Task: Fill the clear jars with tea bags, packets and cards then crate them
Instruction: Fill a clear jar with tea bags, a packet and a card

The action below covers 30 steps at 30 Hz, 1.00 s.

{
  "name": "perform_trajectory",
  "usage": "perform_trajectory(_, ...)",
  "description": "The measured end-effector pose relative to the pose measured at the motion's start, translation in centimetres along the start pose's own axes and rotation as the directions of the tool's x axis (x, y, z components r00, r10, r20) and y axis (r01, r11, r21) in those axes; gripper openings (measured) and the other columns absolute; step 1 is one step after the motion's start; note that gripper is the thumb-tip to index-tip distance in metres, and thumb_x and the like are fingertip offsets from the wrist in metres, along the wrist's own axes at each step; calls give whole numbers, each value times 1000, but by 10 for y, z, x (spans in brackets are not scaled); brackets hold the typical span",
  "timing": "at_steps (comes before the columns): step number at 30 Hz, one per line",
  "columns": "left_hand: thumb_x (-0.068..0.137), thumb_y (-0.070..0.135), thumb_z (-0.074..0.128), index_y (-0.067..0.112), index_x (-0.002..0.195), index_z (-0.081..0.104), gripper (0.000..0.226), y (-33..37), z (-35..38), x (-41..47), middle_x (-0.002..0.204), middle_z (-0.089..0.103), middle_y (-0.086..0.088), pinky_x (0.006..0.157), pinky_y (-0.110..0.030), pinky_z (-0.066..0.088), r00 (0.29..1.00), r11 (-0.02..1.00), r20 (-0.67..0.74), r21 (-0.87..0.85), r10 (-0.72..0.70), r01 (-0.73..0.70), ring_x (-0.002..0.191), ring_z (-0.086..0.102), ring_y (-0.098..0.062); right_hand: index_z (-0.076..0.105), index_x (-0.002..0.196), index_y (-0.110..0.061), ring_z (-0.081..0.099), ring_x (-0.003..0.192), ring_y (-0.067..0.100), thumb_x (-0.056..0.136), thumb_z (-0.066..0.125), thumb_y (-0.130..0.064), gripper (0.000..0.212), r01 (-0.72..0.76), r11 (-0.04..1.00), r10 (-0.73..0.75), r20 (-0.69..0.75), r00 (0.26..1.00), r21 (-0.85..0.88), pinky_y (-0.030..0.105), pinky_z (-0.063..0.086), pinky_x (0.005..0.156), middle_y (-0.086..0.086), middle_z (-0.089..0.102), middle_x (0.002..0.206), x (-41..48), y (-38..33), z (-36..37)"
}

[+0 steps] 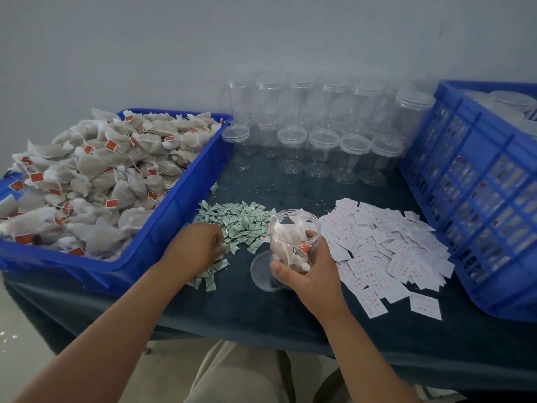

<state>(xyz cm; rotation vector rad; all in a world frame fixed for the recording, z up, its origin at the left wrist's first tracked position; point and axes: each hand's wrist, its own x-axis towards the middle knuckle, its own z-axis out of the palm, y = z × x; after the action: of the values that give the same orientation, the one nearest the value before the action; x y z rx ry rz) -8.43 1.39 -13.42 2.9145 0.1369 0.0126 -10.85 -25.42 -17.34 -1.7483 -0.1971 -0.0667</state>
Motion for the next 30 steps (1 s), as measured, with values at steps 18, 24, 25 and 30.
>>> perform_trajectory(18, 86, 49, 80, 44, 85, 78, 6, 119, -70, -29, 122, 64, 27, 95, -19, 43, 952, 836, -140, -455, 273, -306, 111, 58, 10, 56, 134, -37, 73, 111, 6, 74, 93, -55, 72, 24, 999, -24, 4, 1000, -28, 39, 62, 89, -18, 74, 122, 0, -1, 1)
perform_trajectory(24, 95, 47, 70, 42, 97, 81, 12, 119, -56, -10, 124, 65, 28, 95, -23, 43, 977, 881, -25, -428, 211, -202, 107, 57, 9, 55, 131, -42, 73, 111, 4, 72, 95, -52, 72, 34, 999, -34, -5, 999, -30, 25, 60, 88, -20, 73, 122, 0, -3, 0)
perform_trajectory(25, 98, 45, 67, 41, 97, 80, 14, 119, -55, -10, 116, 68, 30, 93, -24, 47, 979, 859, -61, -470, 196, -201, 103, 60, 10, 56, 132, -41, 72, 112, 3, 72, 95, -50, 72, 37, 999, -38, -8, 999, -25, 20, 59, 87, -21, 73, 122, 1, -3, 0)
perform_trajectory(30, 104, 48, 55, 35, 105, 76, 25, 107, -59, -7, 99, 77, 18, 90, -37, 60, 996, 758, 43, -652, 78, -31, 91, 72, -2, 56, 132, -41, 70, 115, 0, 71, 96, -48, 73, 59, 998, -59, -26, 998, -9, 14, 55, 89, -24, 71, 125, 2, -2, -1)
